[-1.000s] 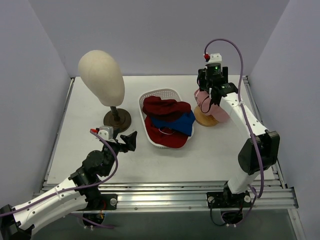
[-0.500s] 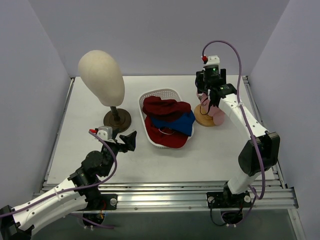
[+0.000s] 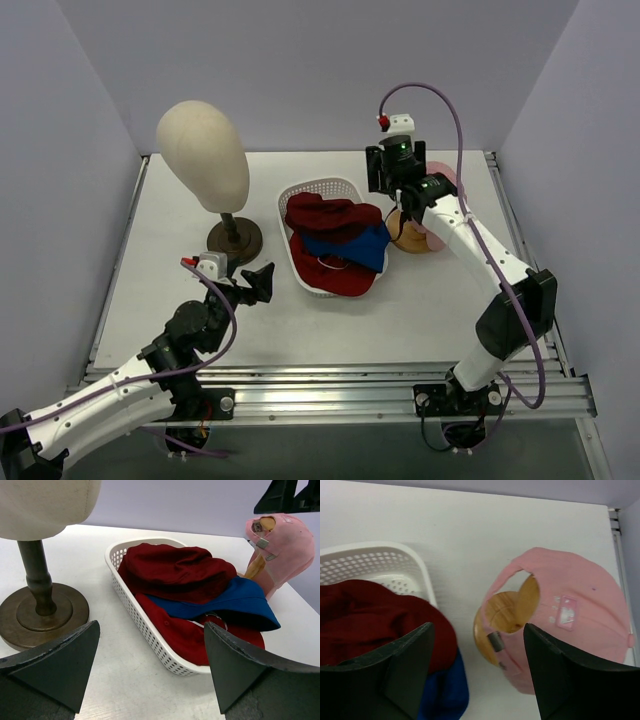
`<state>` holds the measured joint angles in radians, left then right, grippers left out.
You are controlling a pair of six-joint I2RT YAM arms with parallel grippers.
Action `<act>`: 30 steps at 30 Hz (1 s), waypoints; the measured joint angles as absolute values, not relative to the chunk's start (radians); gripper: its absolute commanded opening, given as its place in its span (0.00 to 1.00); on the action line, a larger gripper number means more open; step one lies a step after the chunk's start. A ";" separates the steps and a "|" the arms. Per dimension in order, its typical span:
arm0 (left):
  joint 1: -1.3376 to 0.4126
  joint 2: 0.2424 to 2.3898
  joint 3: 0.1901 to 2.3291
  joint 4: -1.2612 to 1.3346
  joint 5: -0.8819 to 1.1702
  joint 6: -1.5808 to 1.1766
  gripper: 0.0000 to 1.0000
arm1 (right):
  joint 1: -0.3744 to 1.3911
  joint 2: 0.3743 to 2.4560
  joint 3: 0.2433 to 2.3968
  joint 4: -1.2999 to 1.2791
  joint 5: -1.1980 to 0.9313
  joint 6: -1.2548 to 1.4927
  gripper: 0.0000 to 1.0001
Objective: Stack the hats
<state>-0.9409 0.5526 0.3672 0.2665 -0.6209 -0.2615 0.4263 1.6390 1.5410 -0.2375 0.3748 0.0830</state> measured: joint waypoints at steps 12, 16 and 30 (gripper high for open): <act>-0.941 0.583 0.367 0.266 -0.620 -0.261 0.94 | 0.654 1.542 1.477 -0.162 0.301 0.177 0.67; -0.941 0.580 0.367 0.266 -0.620 -0.261 0.94 | 0.658 1.604 1.473 -0.124 0.260 0.138 0.67; -0.941 0.579 0.367 0.267 -0.620 -0.258 0.94 | 0.635 1.979 1.672 -0.149 0.239 0.040 0.42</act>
